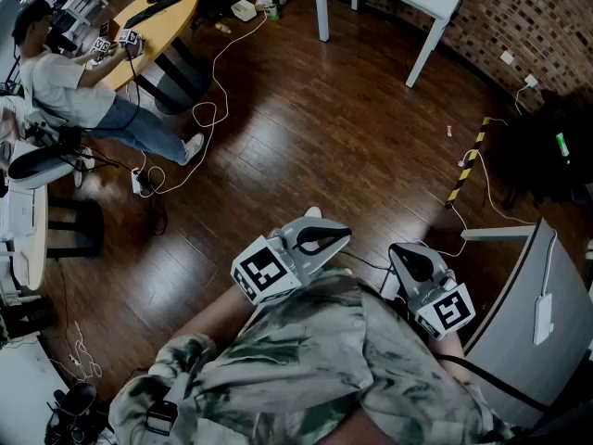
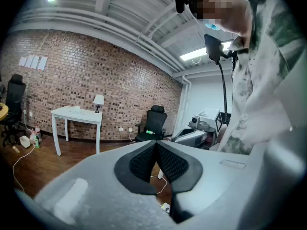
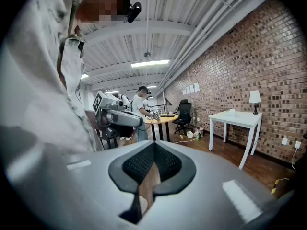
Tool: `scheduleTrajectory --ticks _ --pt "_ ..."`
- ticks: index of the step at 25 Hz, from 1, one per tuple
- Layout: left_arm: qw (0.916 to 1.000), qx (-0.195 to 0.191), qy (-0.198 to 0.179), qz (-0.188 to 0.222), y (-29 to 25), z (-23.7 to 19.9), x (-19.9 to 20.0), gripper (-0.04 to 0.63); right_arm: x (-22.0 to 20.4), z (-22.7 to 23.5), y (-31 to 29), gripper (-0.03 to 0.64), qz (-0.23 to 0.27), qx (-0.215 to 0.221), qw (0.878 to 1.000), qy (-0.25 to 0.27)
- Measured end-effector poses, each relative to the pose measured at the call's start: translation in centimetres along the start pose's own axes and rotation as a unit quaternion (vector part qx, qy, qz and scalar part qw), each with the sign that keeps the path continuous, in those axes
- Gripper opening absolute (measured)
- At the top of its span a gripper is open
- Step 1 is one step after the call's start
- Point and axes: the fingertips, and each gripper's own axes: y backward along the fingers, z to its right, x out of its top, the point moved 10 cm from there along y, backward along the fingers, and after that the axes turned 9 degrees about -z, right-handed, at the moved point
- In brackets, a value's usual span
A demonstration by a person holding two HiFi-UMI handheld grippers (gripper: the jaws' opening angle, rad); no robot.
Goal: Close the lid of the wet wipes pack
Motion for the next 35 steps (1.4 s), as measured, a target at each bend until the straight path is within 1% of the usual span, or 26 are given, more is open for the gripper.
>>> scheduleTrajectory --ticks 3,7,10,16,19,24,29,32,35 --pt "0.9999 -0.005 -0.002 0.013 0.5 -4.4 1.7 0.002 2.1 2.1 -3.1 0.003 -0.006 -0.008 1.0 0.002" --pt "0.9998 -0.003 -0.007 0.02 2.6 -11.2 3.4 0.002 6.2 4.8 -8.6 0.003 -0.003 -0.015 1.0 0.014" --pt "0.9997 -0.008 -0.003 0.024 3.6 -15.6 4.5 0.002 8.9 7.2 -11.7 0.003 -0.003 -0.03 0.999 0.021" --pt "0.9999 -0.008 -0.004 0.014 4.3 -22.9 6.5 0.002 12.5 12.4 -15.4 0.003 -0.003 -0.059 0.998 0.034" --pt "0.9998 -0.002 -0.006 0.017 3.8 -25.4 6.6 0.002 13.3 14.4 -16.6 0.003 -0.008 -0.058 0.998 0.036" --pt "0.9996 0.017 0.01 0.02 1.4 -29.3 8.0 0.002 13.7 19.2 -18.5 0.003 -0.004 -0.051 0.998 0.036" --pt "0.9993 0.035 0.009 0.009 -2.9 -34.1 10.4 0.002 14.8 26.5 -21.0 0.003 0.01 -0.034 0.998 0.049" --pt "0.9987 0.046 0.017 0.016 -6.5 -37.1 13.6 0.002 16.4 31.8 -21.5 0.003 0.019 -0.022 0.999 0.045" --pt "0.9987 0.047 0.001 0.019 -10.8 -39.9 17.4 0.002 17.6 37.5 -21.3 0.003 0.026 -0.014 0.998 0.058"
